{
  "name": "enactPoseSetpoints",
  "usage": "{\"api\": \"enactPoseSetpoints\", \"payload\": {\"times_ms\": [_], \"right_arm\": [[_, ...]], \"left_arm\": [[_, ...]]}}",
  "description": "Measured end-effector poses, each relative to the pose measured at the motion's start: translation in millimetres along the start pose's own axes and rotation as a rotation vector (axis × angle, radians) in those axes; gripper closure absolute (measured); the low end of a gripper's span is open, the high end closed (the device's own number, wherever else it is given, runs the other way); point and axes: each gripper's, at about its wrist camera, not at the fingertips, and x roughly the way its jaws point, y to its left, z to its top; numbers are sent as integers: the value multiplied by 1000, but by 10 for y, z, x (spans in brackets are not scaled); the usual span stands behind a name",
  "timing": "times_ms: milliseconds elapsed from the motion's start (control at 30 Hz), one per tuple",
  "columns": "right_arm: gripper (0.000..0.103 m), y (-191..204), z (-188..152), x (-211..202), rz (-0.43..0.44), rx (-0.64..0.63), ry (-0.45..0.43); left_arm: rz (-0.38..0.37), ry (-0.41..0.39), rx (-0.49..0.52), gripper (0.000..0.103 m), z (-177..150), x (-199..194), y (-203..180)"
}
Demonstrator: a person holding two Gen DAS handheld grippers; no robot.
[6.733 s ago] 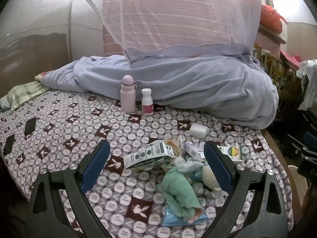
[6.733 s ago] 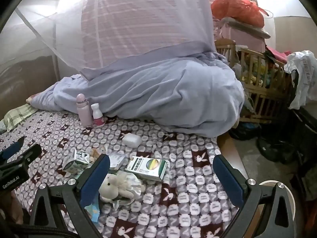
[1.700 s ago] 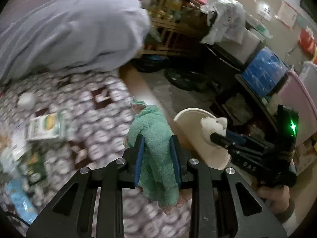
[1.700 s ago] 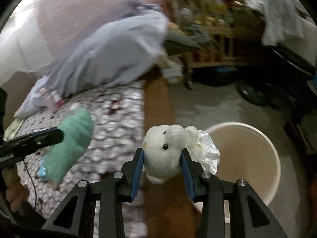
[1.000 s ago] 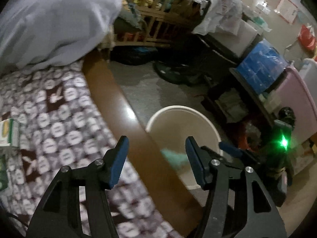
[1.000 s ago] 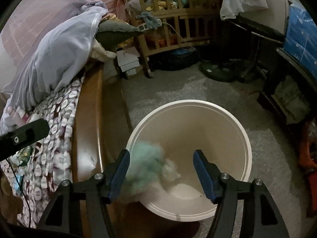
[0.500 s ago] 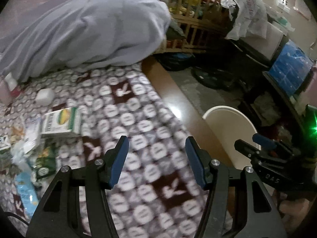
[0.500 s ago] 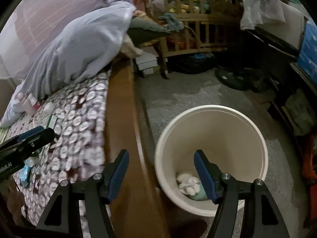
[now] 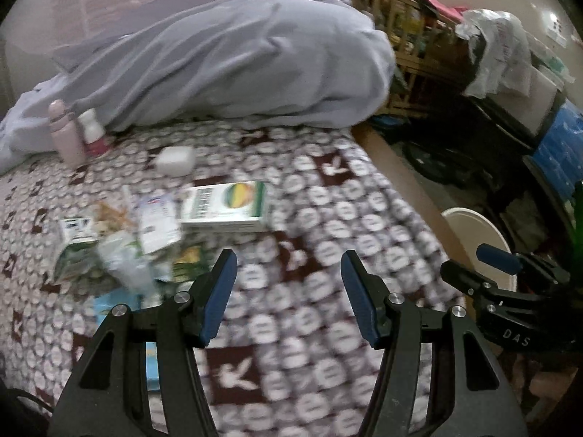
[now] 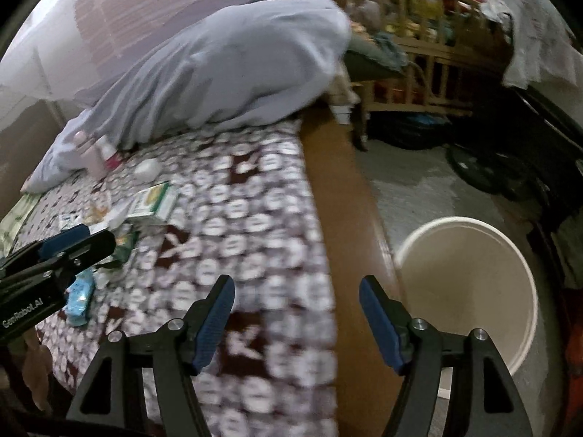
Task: Collect trash
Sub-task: 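Move both open tools back over the trash pile on the bed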
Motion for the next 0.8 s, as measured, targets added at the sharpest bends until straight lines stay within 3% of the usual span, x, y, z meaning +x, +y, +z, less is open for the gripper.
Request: {"api": "enactPoseSetpoints", "payload": {"times_ms": [467,800], "right_arm": [[31,913,84,241,102,-140,34],[31,1320,58,400,145,-201,71]], "left_arm": [[128,-12,-134,45,-176,-216,968],[200,42,-191,45,-462,-289,1577]]}}
